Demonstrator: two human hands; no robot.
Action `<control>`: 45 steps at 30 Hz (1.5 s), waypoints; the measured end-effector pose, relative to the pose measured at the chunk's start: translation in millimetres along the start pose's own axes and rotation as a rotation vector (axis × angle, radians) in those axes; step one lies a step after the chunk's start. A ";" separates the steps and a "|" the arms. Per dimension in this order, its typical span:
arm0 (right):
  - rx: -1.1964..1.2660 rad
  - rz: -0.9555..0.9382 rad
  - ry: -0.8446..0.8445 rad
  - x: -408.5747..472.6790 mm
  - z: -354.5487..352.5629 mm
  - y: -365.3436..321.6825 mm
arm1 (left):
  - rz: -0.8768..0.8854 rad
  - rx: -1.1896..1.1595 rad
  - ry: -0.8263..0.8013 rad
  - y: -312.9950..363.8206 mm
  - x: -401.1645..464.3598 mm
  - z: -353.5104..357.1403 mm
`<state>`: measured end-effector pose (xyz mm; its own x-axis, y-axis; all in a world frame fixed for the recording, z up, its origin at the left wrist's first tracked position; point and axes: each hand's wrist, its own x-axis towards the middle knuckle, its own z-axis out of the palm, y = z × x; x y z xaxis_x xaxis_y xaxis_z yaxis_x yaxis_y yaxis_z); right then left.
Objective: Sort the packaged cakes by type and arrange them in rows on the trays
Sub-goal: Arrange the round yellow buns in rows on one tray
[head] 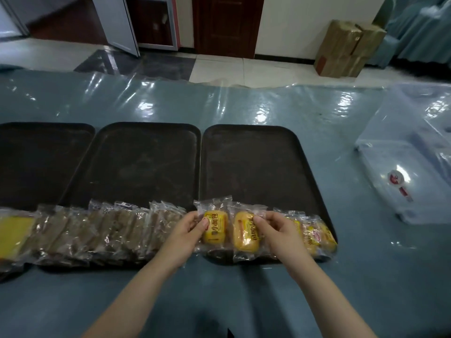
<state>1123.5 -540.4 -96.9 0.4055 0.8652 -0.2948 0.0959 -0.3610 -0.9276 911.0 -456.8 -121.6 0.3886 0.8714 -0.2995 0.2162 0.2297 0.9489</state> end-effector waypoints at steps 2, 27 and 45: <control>-0.072 -0.023 0.075 5.6 -20.3 5.3 | -0.014 0.041 0.010 -4.0 6.1 10.8; -0.747 -0.178 0.291 29.7 -49.3 32.6 | 0.360 0.811 0.303 -41.3 20.3 70.4; -0.304 -0.274 -0.087 51.3 -81.1 -4.2 | 0.246 0.325 -0.109 58.4 68.2 114.4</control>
<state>1217.7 -522.7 -89.6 0.2508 0.9650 -0.0772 0.4587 -0.1887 -0.8684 1052.6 -433.5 -97.9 0.5525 0.8283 -0.0934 0.3698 -0.1431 0.9180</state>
